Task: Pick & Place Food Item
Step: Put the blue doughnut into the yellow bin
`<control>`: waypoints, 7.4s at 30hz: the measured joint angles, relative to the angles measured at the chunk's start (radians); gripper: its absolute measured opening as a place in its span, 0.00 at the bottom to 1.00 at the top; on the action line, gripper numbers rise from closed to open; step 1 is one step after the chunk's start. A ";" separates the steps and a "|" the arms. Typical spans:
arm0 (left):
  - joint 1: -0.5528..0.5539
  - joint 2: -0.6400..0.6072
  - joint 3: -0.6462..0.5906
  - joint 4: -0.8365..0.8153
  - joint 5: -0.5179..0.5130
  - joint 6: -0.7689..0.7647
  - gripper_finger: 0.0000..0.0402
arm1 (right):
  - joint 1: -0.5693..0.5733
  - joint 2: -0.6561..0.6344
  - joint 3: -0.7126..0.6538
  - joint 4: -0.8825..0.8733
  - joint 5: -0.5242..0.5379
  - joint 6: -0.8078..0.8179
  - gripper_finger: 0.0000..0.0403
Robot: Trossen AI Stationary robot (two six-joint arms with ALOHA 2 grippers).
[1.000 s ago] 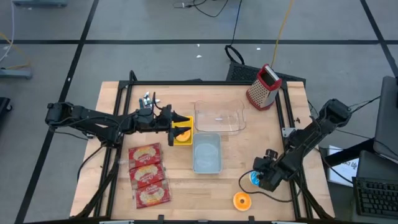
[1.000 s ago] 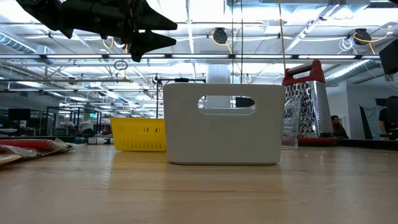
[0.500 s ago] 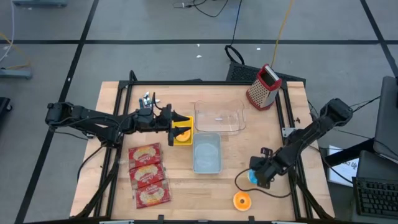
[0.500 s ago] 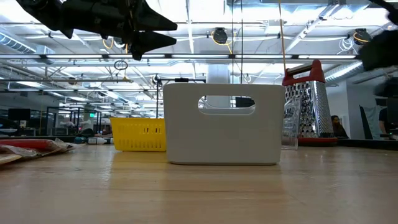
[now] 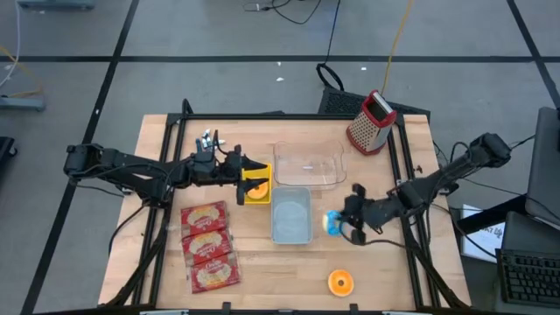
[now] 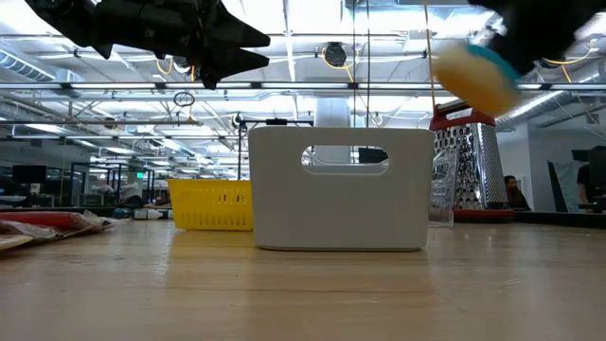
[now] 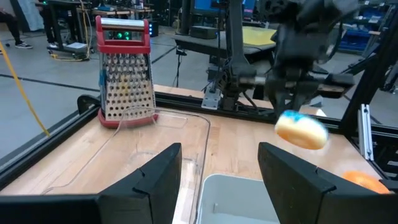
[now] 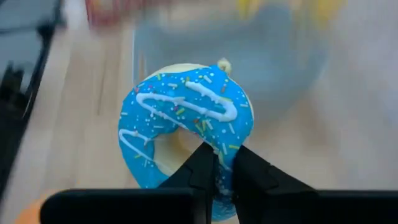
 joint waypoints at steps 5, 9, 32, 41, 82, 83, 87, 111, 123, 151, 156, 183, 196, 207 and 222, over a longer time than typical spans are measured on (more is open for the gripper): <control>0.000 0.012 0.000 0.038 0.001 0.000 0.53 | -0.119 0.029 0.000 0.355 0.030 -0.411 0.07; -0.005 0.045 0.000 0.096 0.001 0.021 0.53 | -0.225 0.089 0.000 0.625 0.030 -0.646 0.06; -0.027 0.291 0.104 0.448 -0.122 0.289 0.53 | -0.453 0.427 0.000 1.398 0.033 -0.934 0.05; -0.028 0.317 0.159 0.436 -0.232 0.336 0.53 | -0.449 0.432 0.000 1.352 0.027 -0.884 0.05; 0.024 -0.078 -0.141 -0.222 -0.017 -0.699 0.02 | -0.411 -0.054 -0.021 0.410 0.056 -0.552 0.60; 0.019 -0.067 -0.142 -0.230 -0.018 -0.715 0.03 | -0.411 -0.054 -0.021 0.410 0.056 -0.552 0.61; -0.005 0.002 -0.142 -0.218 -0.044 -0.751 0.06 | -0.411 -0.054 -0.021 0.410 0.056 -0.549 0.60; 0.017 0.108 -0.143 -0.222 -0.033 -0.824 0.46 | -0.411 -0.054 -0.021 0.401 0.052 -0.529 0.57; 0.030 0.072 -0.143 -0.226 0.034 -0.630 0.66 | -0.410 -0.054 -0.022 0.386 0.052 -0.520 0.56; 0.101 0.071 -0.097 -0.452 0.088 -0.486 0.61 | -0.410 -0.054 -0.022 0.362 0.051 -0.520 0.56; 0.112 0.071 -0.097 -0.471 0.033 -0.487 0.61 | -0.410 -0.054 -0.022 0.362 0.051 -0.518 0.57; 0.048 0.071 0.167 -0.871 -0.005 -0.344 0.61 | -0.410 -0.054 -0.022 0.346 0.051 -0.511 0.56; 0.048 0.074 0.250 -0.969 -0.174 -0.295 0.61 | -0.410 -0.053 -0.022 0.334 0.051 -0.511 0.57; -0.001 0.191 0.249 -0.939 -0.071 -0.133 0.61 | -0.410 -0.053 -0.022 0.333 0.051 -0.511 0.57; -0.053 0.336 0.248 -0.835 -0.118 -0.069 0.61 | -0.410 -0.053 -0.022 0.332 0.053 -0.511 0.56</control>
